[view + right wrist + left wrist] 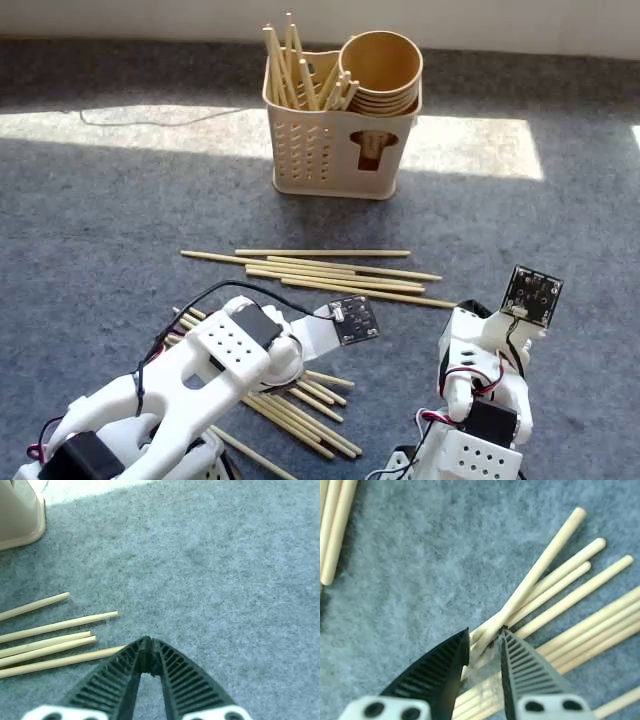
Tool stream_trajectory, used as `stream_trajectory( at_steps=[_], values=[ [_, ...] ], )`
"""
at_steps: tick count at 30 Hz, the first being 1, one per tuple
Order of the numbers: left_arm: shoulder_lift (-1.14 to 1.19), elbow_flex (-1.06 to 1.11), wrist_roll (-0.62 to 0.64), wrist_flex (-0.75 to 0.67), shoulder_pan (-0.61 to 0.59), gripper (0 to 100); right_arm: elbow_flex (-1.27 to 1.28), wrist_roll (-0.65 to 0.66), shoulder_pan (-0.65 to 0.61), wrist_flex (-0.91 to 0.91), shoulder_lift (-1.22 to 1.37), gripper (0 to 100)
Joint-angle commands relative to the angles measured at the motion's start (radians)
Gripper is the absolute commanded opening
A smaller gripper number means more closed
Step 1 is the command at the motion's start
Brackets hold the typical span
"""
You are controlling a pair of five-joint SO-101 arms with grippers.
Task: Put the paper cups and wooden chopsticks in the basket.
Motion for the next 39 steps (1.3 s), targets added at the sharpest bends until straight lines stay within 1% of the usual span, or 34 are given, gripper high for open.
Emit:
stream_trajectory(
  at_steps=[1, 10, 16, 22, 30, 32, 39],
  values=[
    [-0.021, 0.002, -0.005, -0.014, 0.012, 8, 0.119, -0.003, 0.01, -0.022, -0.012, 0.6],
    [-0.021, 0.004, -0.008, -0.015, 0.012, 1, 0.119, -0.003, 0.01, -0.022, -0.012, 0.6],
    [-0.031, -0.036, -0.003, 0.002, 0.012, 1, 0.119, -0.003, 0.01, -0.022, -0.012, 0.6],
    [-0.031, -0.182, -0.003, 0.161, 0.012, 1, 0.119, -0.003, 0.01, -0.022, -0.012, 0.6],
    [-0.031, -0.357, -0.002, 0.256, 0.007, 1, 0.119, -0.003, 0.01, -0.022, -0.012, 0.6],
    [-0.031, -0.392, 0.003, 0.255, -0.016, 1, 0.119, -0.003, 0.01, -0.022, -0.012, 0.6],
    [-0.031, -0.555, 0.115, 0.249, -0.147, 1, 0.119, -0.003, 0.01, -0.022, -0.012, 0.6]
  ],
)
